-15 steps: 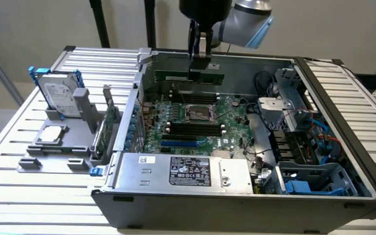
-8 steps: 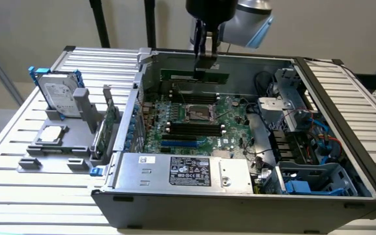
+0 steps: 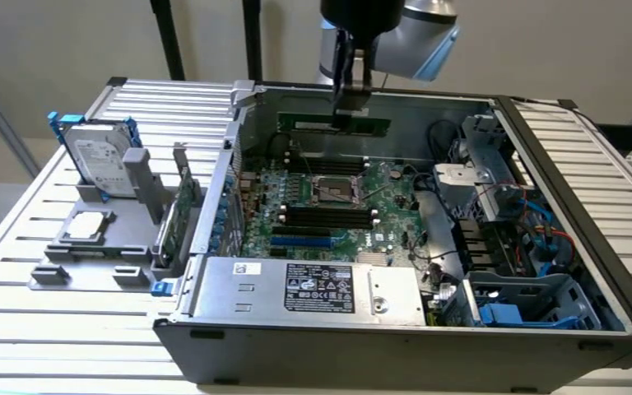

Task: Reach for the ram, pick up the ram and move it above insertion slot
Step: 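Pick up the ram and move it above insertion slot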

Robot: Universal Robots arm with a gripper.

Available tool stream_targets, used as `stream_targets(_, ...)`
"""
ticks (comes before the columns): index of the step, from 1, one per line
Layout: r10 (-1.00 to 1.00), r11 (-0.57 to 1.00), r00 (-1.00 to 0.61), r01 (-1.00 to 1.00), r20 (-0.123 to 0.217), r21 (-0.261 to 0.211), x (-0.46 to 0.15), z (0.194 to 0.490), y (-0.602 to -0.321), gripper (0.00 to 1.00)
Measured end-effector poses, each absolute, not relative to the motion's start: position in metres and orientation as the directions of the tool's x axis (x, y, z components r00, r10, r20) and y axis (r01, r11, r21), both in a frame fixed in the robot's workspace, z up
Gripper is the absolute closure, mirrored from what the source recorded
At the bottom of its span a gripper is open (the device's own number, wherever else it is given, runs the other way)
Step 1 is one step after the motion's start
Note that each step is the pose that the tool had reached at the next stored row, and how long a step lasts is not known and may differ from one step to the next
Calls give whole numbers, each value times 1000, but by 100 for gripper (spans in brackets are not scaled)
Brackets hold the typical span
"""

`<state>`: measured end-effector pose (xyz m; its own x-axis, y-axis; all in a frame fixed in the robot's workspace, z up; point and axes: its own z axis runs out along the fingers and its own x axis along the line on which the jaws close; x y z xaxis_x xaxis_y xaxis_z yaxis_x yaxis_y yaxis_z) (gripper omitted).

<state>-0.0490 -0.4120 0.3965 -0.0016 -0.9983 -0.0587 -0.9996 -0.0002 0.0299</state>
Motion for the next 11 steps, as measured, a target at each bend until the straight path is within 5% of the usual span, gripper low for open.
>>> stream_targets(11, -999, 7, -7, -1000, -54, 17, -48, 395, -407, 87)
